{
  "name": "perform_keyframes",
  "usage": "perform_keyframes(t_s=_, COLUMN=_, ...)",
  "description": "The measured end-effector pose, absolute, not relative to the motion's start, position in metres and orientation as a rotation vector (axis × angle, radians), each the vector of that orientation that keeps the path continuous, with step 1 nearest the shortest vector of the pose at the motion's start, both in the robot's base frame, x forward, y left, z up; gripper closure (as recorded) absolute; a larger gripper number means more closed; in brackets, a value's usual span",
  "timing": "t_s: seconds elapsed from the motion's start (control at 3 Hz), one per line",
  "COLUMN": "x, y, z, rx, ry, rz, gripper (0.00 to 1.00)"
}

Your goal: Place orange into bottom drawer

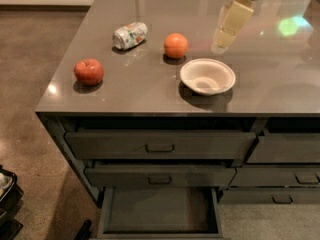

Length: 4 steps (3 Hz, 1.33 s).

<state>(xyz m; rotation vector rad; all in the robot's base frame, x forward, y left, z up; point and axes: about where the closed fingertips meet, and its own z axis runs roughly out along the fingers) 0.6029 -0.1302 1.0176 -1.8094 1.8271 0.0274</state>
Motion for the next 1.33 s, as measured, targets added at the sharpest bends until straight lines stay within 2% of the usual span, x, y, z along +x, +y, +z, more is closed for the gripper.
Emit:
perform_keyframes(t_s=0.33, x=0.603, y=-0.13, z=1.018, rx=-1.809, ry=1.827, rz=0.028, gripper=0.0)
perform_keyframes(t_s=1.33, x=0.713, y=-0.145, z=0.963, rx=-1.639, ry=1.844, rz=0.162, gripper=0.0)
